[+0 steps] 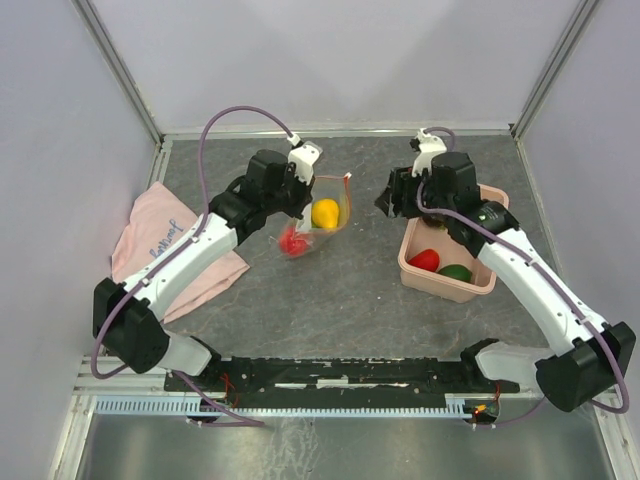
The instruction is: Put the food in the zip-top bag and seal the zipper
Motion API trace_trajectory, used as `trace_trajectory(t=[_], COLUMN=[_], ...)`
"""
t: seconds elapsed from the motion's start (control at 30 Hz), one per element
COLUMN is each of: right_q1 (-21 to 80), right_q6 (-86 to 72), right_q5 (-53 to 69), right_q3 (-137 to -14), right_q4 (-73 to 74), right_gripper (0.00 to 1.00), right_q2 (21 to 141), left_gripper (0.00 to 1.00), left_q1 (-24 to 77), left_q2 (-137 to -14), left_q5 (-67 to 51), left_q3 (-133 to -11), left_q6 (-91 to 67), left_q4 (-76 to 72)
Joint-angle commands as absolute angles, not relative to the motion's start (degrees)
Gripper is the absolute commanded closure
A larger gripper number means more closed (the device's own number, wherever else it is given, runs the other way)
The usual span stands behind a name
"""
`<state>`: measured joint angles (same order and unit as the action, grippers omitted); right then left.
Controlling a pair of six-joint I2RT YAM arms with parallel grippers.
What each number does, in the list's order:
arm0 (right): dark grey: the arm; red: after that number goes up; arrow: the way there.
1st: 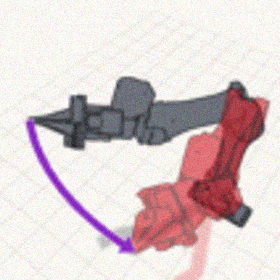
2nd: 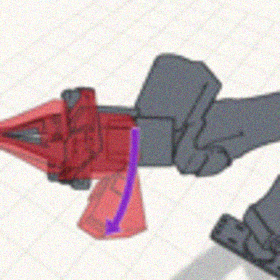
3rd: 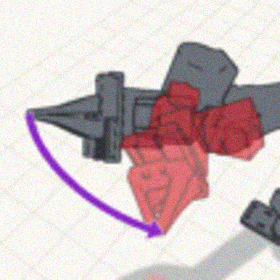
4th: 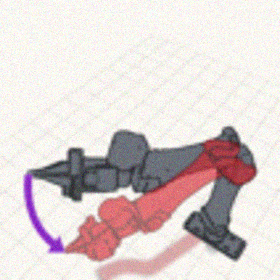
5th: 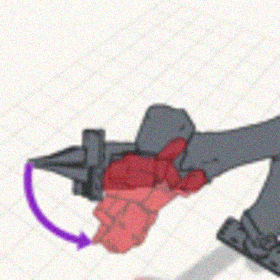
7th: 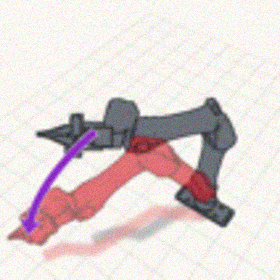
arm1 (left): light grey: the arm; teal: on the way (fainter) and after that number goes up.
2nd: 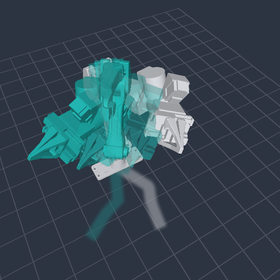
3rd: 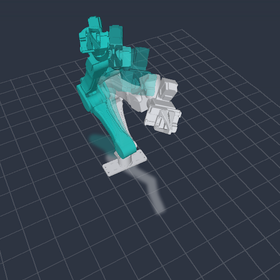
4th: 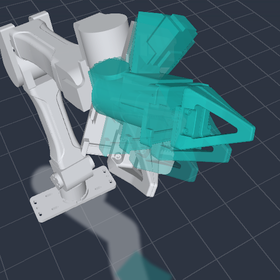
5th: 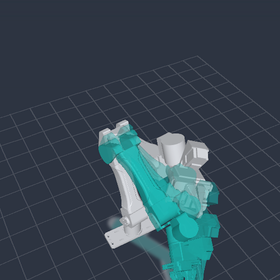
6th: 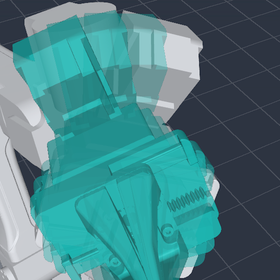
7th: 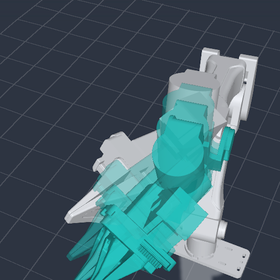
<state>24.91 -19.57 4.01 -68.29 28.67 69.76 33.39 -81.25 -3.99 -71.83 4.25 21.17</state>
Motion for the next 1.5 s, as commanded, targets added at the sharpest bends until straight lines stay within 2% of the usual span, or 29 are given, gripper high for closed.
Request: trace_trajectory(t=[0.0, 0.37, 0.6, 0.87, 1.2, 1.47], right_q1=[27.65, 36.12, 38.88, 38.95, 38.95, 38.73], right_q6=[-19.14, -17.05, -16.51, -19.85, -20.48, -18.50], right_q5=[13.66, 19.00, 16.37, 14.16, 15.76, 13.68], right_q3=[-67.80, -67.06, -66.34, -62.92, -62.90, -65.28], right_q4=[14.55, 6.17, 0.99, -6.37, -4.17, 1.18], right_gripper=[0.50, 0.48, 0.47, 0.40, 0.15, 0.11], right_q2=[70.55, 76.84, 81.48, 86.48, 87.58, 84.41], left_gripper=[0.97, 0.97, 0.97, 0.97, 0.97, 0.97], left_q1=[34.08, 35.20, 35.68, 35.88, 35.85, 35.86], left_q2=[-82.22, -84.73, -85.40, -84.42, -84.58, -84.37], left_q5=[-5.12, -3.47, -4.93, -5.01, -3.79, -2.83], left_q3=[-77.13, -82.20, -83.94, -83.41, -81.80, -80.99], left_q6=[2.90, -7.41, -8.19, -8.30, -8.59, -8.31], left_q4=[22.95, 33.31, 34.39, 33.38, 31.87, 31.47])
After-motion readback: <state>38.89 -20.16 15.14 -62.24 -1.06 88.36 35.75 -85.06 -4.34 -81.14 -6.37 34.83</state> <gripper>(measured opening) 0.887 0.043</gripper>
